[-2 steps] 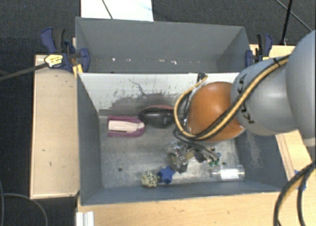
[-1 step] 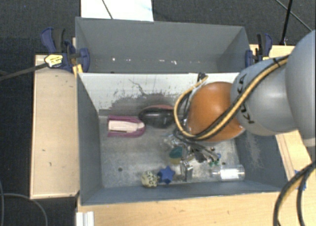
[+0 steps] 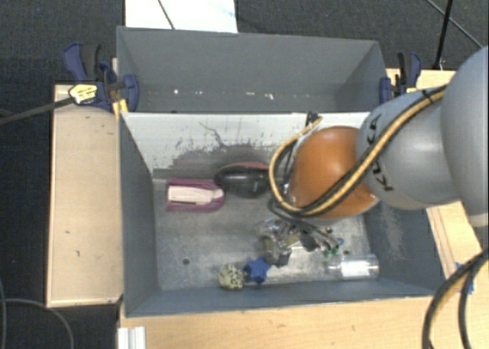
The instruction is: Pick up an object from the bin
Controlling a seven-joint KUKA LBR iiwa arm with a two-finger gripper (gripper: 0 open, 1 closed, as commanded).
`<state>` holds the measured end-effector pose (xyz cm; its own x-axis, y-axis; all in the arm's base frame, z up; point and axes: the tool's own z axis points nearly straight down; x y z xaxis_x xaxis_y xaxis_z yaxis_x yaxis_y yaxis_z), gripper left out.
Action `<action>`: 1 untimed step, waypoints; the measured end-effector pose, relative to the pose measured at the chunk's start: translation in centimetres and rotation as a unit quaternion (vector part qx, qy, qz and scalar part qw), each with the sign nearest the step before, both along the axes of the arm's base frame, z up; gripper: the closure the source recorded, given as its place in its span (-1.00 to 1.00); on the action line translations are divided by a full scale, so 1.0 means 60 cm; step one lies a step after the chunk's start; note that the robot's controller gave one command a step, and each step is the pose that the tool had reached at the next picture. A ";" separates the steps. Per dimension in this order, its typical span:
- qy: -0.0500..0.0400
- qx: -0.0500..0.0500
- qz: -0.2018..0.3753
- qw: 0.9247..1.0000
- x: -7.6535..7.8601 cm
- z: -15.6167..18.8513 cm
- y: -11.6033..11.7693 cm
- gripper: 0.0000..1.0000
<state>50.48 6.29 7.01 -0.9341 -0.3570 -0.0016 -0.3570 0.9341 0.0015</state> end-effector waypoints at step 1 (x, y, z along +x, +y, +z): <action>0.000 0.000 -0.002 1.000 0.000 0.000 0.000 -1.00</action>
Offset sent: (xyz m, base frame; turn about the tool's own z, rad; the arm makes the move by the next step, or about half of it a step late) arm 0.0000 0.0000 0.0000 0.0000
